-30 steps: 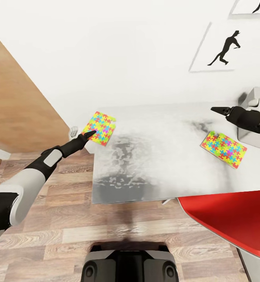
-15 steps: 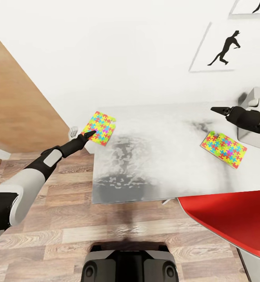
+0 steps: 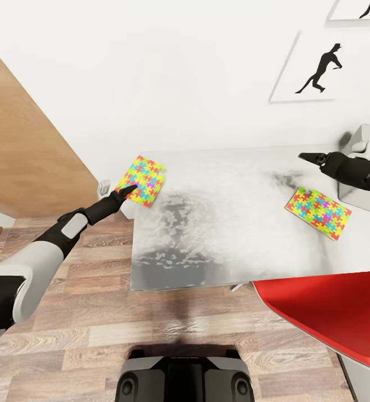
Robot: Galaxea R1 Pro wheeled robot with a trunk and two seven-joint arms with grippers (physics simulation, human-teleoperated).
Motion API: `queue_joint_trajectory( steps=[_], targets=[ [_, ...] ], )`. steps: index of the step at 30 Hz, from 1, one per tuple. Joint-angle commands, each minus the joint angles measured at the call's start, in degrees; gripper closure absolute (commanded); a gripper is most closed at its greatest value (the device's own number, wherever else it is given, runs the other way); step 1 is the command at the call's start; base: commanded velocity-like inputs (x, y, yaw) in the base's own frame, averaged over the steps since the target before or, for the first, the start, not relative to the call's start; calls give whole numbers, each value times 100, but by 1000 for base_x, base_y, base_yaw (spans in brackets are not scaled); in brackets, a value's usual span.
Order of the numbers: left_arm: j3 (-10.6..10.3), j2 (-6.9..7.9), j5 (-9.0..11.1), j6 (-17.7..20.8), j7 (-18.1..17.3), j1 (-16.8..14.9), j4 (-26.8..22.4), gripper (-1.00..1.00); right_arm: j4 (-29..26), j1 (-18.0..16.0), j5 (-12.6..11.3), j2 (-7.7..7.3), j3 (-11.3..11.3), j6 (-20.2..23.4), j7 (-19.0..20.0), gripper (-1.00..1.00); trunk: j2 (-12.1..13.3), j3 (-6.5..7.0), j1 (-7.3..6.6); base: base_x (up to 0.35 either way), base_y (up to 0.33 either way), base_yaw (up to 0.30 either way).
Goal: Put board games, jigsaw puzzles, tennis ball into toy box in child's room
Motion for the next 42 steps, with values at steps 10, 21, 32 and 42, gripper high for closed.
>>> queue_joint_trajectory(
  steps=[10, 21, 32, 42],
  targets=[
    [-46, 33, 66, 464, -309, 71, -489, 100, -3, -73, -59, 4, 85, 19, -58, -100, -9, -7, 3, 0, 0, 0],
    [165, 60, 217, 1216, -344, 553, -1652, 100, -3, -116, -59, 47, 107, 19, -58, -100, -9, -7, 3, 0, 0, 0],
    [606, 28, 320, 1969, -366, 1270, -3056, 100, -3, -279, -59, 139, 246, 19, -45, -100, -9, -7, 3, 0, 0, 0],
    [666, -35, 333, 2226, -8, 1877, -4618, 100, -3, -436, -59, 157, 364, 19, 58, -100, -9, -7, 3, -46, -54, 0]
  ],
)
